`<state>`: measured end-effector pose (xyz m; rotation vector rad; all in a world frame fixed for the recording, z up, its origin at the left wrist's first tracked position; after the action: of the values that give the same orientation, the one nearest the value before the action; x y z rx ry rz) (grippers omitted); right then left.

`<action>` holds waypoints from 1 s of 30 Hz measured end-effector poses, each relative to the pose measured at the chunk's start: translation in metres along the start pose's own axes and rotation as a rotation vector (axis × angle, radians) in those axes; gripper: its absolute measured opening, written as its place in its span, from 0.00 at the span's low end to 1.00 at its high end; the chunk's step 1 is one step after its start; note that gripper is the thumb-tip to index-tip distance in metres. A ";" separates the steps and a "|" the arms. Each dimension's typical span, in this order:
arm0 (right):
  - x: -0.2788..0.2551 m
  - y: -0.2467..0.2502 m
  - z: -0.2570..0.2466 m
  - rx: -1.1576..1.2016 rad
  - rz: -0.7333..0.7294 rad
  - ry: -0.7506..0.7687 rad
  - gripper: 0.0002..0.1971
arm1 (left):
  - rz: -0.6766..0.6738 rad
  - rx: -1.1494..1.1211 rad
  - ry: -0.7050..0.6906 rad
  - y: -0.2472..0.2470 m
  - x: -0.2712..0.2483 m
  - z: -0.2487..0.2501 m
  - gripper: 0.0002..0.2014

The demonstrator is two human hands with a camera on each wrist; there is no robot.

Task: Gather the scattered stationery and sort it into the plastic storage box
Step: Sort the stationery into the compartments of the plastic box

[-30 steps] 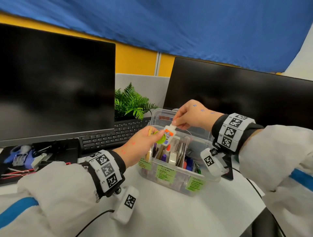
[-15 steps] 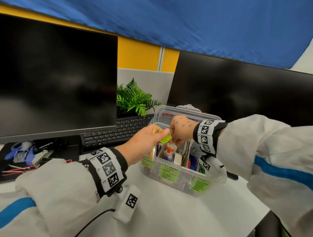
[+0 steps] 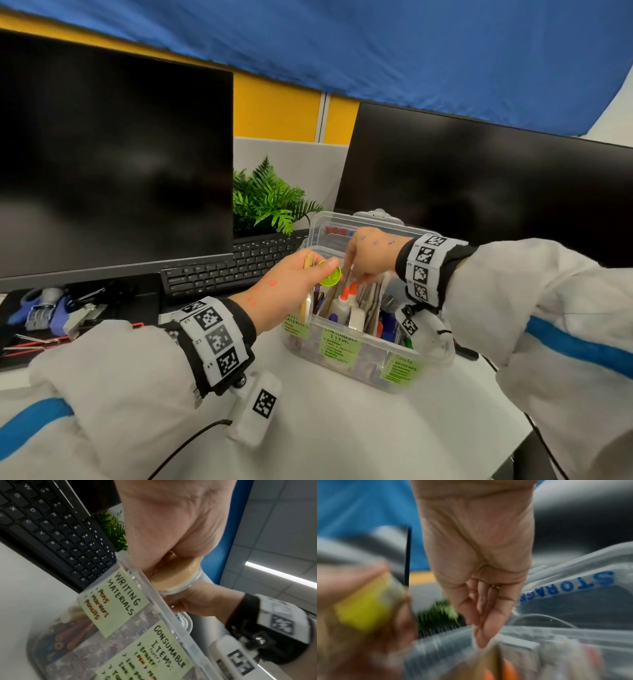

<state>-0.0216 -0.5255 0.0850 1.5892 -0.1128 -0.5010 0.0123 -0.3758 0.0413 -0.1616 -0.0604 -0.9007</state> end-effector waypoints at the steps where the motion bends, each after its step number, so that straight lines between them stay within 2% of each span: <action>1: -0.004 0.008 -0.001 0.114 0.024 0.001 0.06 | 0.009 -0.020 -0.006 0.000 0.000 0.001 0.15; 2: -0.011 0.012 -0.004 0.248 0.022 0.026 0.10 | 0.013 -0.047 -0.011 0.000 0.000 0.001 0.12; 5: -0.034 0.012 -0.021 0.655 -0.271 0.237 0.17 | 0.028 -0.098 -0.025 -0.004 -0.002 0.005 0.08; 6: -0.043 0.011 -0.025 0.718 -0.319 0.285 0.19 | 0.038 -0.097 -0.029 -0.004 -0.002 0.006 0.08; 8: -0.050 0.009 -0.024 0.754 -0.272 0.297 0.20 | 0.077 -0.069 -0.026 -0.005 -0.004 0.009 0.09; 11: -0.050 0.003 -0.012 0.771 -0.111 0.192 0.19 | 0.163 0.032 -0.015 -0.006 -0.005 0.012 0.17; 13: -0.052 -0.003 -0.002 0.668 -0.023 0.094 0.17 | 0.245 0.130 0.018 -0.003 -0.004 0.012 0.26; 15: -0.052 -0.013 0.006 0.450 0.039 0.036 0.16 | 0.315 0.056 0.066 -0.001 -0.004 0.011 0.30; 16: -0.053 -0.019 0.006 0.367 0.054 0.040 0.16 | 0.340 -0.043 0.086 0.000 -0.004 0.009 0.28; 18: -0.056 -0.032 0.000 0.253 0.076 0.081 0.13 | 0.358 -0.217 0.126 -0.002 -0.005 0.007 0.15; 20: -0.061 -0.042 -0.009 0.076 0.075 0.132 0.09 | 0.338 -0.290 0.182 -0.008 -0.007 0.008 0.05; 21: -0.063 -0.047 -0.013 -0.025 0.054 0.164 0.07 | 0.329 -0.299 0.208 -0.010 -0.007 0.007 0.07; 24: -0.069 -0.059 -0.016 -0.168 -0.078 0.226 0.08 | 0.304 -0.159 0.212 -0.013 -0.004 0.007 0.16; 27: -0.075 -0.053 -0.009 -0.185 -0.146 0.193 0.17 | 0.203 0.127 0.168 -0.012 -0.003 0.006 0.18; 30: -0.076 -0.053 -0.008 -0.210 -0.141 0.204 0.13 | 0.115 0.290 0.077 -0.013 -0.002 0.008 0.21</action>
<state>-0.0983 -0.4849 0.0525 1.4380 0.2017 -0.4417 0.0010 -0.3807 0.0504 0.1384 -0.1085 -0.7728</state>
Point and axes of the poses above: each hand's wrist, its own x-axis towards the middle knuckle, its own y-axis out of the back of the hand, z = x × y, the point moved 6 cm from there along x, towards the middle knuckle, and after that the axes turned 15 degrees about -x, right-handed, at the moved point
